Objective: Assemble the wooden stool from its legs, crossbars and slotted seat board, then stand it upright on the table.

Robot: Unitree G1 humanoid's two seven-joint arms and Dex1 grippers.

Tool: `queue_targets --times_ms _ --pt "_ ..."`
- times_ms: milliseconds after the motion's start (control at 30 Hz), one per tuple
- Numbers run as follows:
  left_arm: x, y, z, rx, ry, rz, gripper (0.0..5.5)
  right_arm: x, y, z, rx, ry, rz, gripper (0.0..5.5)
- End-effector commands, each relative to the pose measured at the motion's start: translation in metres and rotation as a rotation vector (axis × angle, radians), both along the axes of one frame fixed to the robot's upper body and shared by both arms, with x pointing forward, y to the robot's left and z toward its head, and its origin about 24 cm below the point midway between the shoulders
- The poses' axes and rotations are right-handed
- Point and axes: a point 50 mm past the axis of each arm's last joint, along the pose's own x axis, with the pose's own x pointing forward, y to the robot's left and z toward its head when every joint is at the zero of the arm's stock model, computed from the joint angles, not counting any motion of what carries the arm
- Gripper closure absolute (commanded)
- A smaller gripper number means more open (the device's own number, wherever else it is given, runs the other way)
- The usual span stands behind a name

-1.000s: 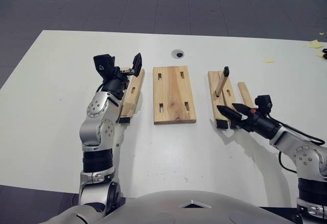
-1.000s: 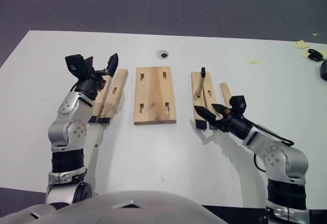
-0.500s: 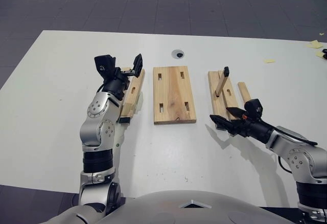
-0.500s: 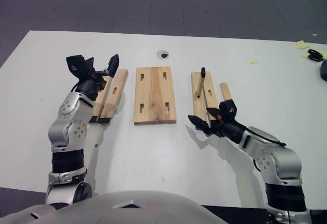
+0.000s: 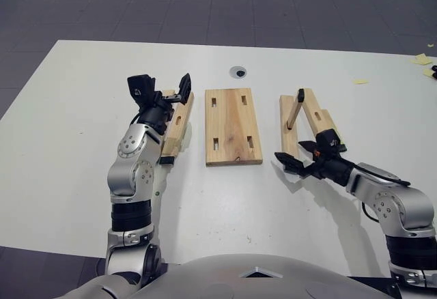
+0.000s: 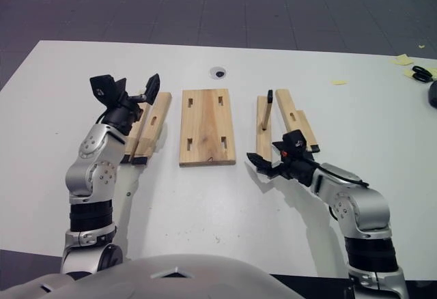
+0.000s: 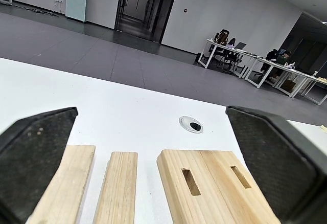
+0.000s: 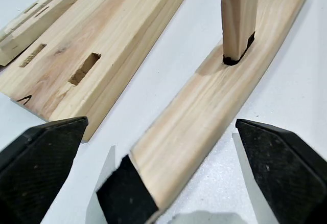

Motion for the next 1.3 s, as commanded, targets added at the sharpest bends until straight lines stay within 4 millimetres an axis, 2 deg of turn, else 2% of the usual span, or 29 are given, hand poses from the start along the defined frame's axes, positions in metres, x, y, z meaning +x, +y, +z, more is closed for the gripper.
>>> queue_targets --times_ms 33,167,333,467,767,900,1067,1300 --pt "-0.001 -0.001 -0.002 0.015 0.009 0.003 0.10 -0.002 0.000 -0.006 -0.137 0.025 0.005 0.10" --pt "0.000 -0.001 -0.002 0.018 0.009 0.005 0.10 -0.002 0.000 -0.012 -0.239 0.030 -0.011 0.63" --pt "0.000 -0.001 -0.003 0.022 0.012 0.004 0.10 -0.001 0.015 -0.006 -0.235 0.016 0.001 1.43" --pt "0.000 -0.001 -0.004 0.025 0.015 0.004 0.10 0.003 0.008 -0.008 -0.304 0.015 -0.014 2.04" --pt "0.000 0.000 -0.005 0.027 0.019 0.008 0.10 0.010 -0.017 -0.009 -0.432 0.011 -0.061 0.76" --pt "0.000 0.000 -0.005 0.028 0.019 0.009 0.10 0.016 -0.012 -0.002 -0.340 -0.018 -0.063 0.18" --pt "0.000 -0.001 -0.006 0.026 0.019 0.005 0.10 0.023 -0.002 0.009 -0.173 -0.025 -0.077 0.11" --pt "0.000 -0.002 -0.007 0.024 0.021 0.002 0.10 0.030 0.013 0.019 -0.119 -0.043 -0.043 0.11"
